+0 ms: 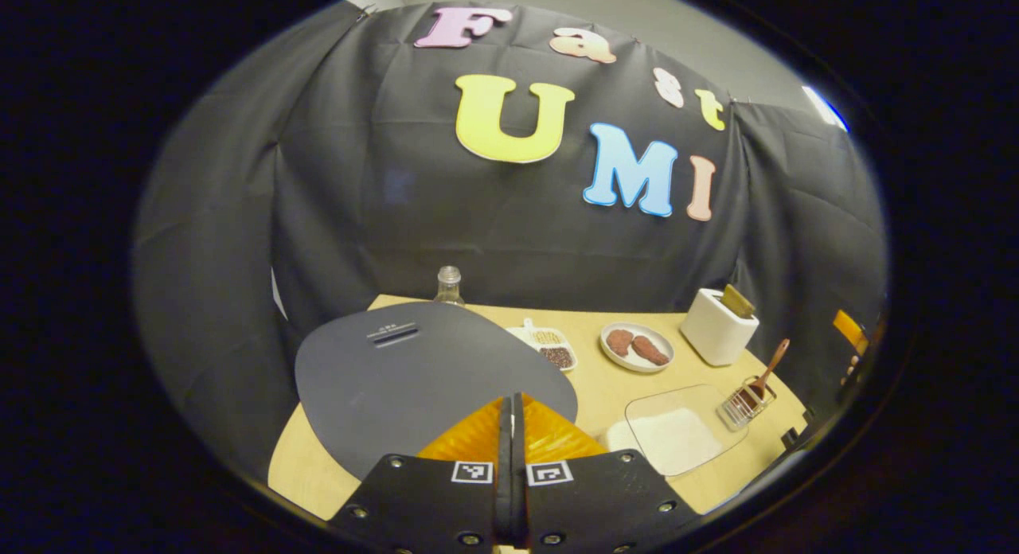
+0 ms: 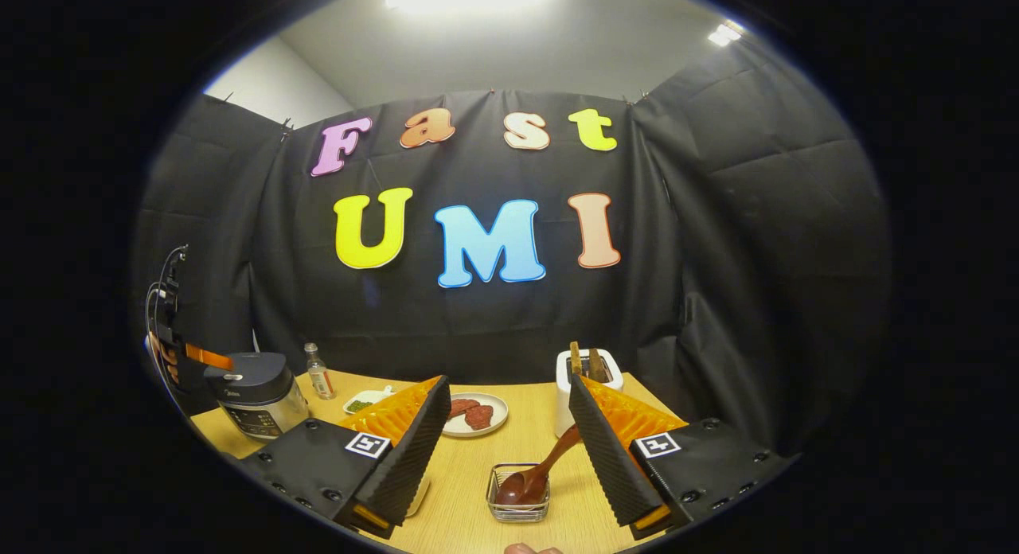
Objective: Close the left gripper, press the button to open the rice cooker; take a wooden spoon from the chopstick holder with the right hand, scoop a spoonful of rice and pour it into the rice cooker, then put the wooden spoon back into the chopstick holder.
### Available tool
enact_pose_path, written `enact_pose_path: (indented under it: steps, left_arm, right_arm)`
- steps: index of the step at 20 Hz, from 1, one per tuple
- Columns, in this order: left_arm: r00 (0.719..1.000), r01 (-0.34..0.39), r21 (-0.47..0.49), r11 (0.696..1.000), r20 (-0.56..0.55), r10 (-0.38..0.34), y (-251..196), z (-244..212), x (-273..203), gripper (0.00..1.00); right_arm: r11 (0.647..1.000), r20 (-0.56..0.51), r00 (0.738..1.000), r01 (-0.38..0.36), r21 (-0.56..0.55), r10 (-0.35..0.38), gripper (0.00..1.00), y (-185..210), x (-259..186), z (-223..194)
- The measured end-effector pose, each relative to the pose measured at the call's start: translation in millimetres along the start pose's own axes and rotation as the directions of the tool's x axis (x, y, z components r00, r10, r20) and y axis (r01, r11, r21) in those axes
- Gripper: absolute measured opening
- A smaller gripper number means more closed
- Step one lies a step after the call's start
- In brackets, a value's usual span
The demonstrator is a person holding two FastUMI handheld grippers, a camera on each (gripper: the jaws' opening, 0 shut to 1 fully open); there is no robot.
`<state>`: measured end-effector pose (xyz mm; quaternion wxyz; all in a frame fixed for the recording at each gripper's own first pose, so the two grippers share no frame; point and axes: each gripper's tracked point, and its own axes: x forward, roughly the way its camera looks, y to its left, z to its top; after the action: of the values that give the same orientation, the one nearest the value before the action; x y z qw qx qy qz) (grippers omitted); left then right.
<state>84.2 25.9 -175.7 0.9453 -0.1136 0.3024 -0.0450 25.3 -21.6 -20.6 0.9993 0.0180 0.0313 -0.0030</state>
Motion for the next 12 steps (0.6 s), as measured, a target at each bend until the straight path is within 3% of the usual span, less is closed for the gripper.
enact_pose_path:
  steps: [9,12]
  left_arm:
    - [0.997,0.0,-0.021,1.0,-0.073,-0.002,2.8,-20.6,2.2,0.02]
    - [0.996,0.001,0.011,1.0,-0.084,0.0,2.1,-25.4,2.5,0.02]
  right_arm:
    - [1.0,-0.03,1.0,-0.003,0.009,0.003,0.96,-5.4,6.2,-22.6]
    - [1.0,-0.031,1.0,0.004,0.003,-0.004,0.93,-10.4,7.4,-28.7]
